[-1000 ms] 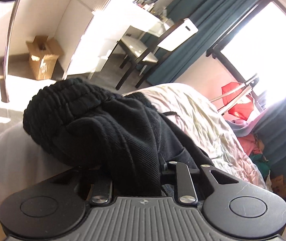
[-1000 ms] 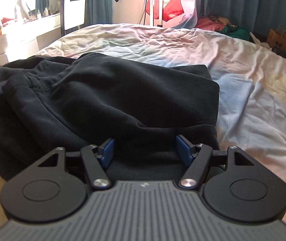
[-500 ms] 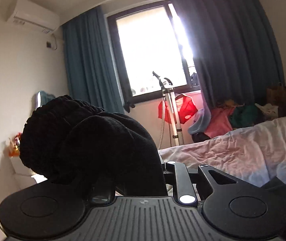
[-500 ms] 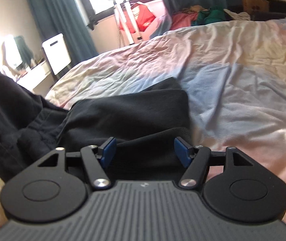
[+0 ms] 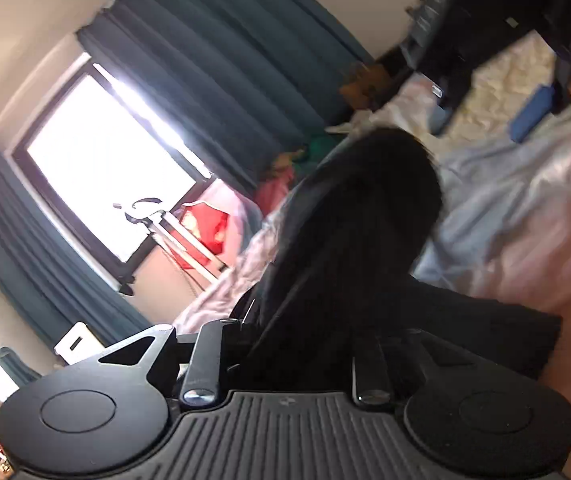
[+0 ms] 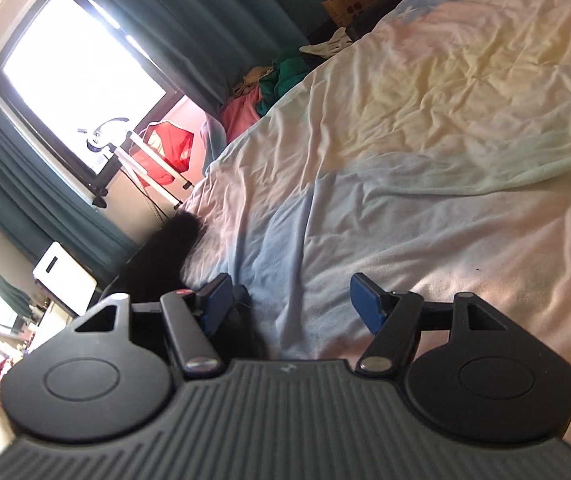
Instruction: Fold clothes
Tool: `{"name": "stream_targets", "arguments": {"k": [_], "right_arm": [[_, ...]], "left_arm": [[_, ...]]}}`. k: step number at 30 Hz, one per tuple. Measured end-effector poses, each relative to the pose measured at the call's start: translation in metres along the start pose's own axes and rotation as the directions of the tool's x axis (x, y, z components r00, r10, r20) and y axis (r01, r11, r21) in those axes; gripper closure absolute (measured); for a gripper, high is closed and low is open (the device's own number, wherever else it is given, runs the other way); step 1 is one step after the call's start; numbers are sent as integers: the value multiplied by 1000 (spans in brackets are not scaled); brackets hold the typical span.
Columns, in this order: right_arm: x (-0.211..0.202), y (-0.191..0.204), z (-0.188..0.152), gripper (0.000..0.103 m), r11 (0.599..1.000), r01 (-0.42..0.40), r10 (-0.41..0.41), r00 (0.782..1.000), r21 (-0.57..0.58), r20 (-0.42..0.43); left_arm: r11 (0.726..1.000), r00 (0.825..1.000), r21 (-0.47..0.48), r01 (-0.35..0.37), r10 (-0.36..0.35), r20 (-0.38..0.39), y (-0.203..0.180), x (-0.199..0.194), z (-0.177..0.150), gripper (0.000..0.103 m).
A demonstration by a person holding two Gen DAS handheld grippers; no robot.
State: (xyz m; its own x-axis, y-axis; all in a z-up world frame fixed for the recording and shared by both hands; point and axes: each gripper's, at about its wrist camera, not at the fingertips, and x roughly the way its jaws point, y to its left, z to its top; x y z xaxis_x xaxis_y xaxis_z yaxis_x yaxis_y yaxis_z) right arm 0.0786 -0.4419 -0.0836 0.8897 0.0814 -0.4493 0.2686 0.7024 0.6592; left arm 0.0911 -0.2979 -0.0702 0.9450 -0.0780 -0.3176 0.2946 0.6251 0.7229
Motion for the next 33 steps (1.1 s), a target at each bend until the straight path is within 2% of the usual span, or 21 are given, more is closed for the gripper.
{"name": "stream_targets", "arguments": {"k": [2,3,4,5,6,7,11,13,14,15,16,18,19,20,21,23,24,26,29,31,33], "right_arm": [[0,-4,1,34,999,-27,26,1000,33,8],[1,-8,2,34,997,-59,59,998,58,6],[2,-10,2,34,993,-84,84,996,82,-1],[4,-12,2,34,988,-108,110,994,106,-7],[5,-13,0,34,983,-131,135,991,129,-18],[8,-13,-1,34,979,-145,151,988,145,-32],[22,-10,-9,34,966,-183,206,972,183,-111],[24,-7,-14,28,968,-172,197,972,185,-125],[25,-7,-17,20,967,-170,197,971,191,-133],[27,-7,-19,19,963,-172,205,968,209,-147],[29,-8,-22,18,959,-172,210,965,224,-158],[30,-8,-24,18,962,-158,196,967,223,-163],[34,-9,-25,18,961,-153,197,964,230,-181],[38,-10,-28,18,958,-148,201,958,246,-205],[42,-11,-31,18,954,-141,205,950,265,-233],[49,-11,-38,18,946,-139,218,940,292,-262],[51,-9,-41,18,946,-145,225,938,290,-264],[56,-5,-46,18,945,-161,239,933,284,-269],[64,-1,-52,18,937,-190,271,924,294,-269],[68,2,-57,18,933,-217,294,919,287,-262],[67,7,-56,18,943,-230,288,928,242,-238]], "left_arm": [[999,1000,46,-17,16,12,-8,6,-6,72],[998,999,59,-28,26,23,-7,8,-11,64],[998,999,55,-18,17,28,-3,8,-13,49],[999,1000,39,5,-6,30,1,7,-13,41],[999,999,29,25,-26,30,4,4,-12,25],[999,999,29,32,-33,28,10,-5,-19,20],[999,999,44,27,-28,23,40,-51,-69,18],[999,1000,45,18,-18,4,53,-62,-91,17],[999,1000,48,6,-5,-8,59,-64,-102,17],[999,1000,49,-11,12,-25,64,-65,-112,17],[999,998,32,-18,20,-54,70,-63,-120,18],[993,989,-118,-21,3,-150,94,-57,-140,23],[976,982,-218,-26,-15,-186,110,-54,-150,26],[945,977,-327,-33,-38,-210,126,-53,-159,24],[901,971,-431,-43,-64,-231,142,-51,-168,21],[795,963,-605,-39,-132,-235,166,-49,-181,21],[769,963,-638,-38,-142,-228,172,-50,-184,21],[762,969,-646,-38,-130,-211,175,-52,-186,23],[808,980,-589,-33,-89,-178,161,-69,-179,26],[826,985,-563,-37,-65,-160,146,-73,-173,26],[808,989,-589,-35,-59,-139,144,-73,-173,26]]}}
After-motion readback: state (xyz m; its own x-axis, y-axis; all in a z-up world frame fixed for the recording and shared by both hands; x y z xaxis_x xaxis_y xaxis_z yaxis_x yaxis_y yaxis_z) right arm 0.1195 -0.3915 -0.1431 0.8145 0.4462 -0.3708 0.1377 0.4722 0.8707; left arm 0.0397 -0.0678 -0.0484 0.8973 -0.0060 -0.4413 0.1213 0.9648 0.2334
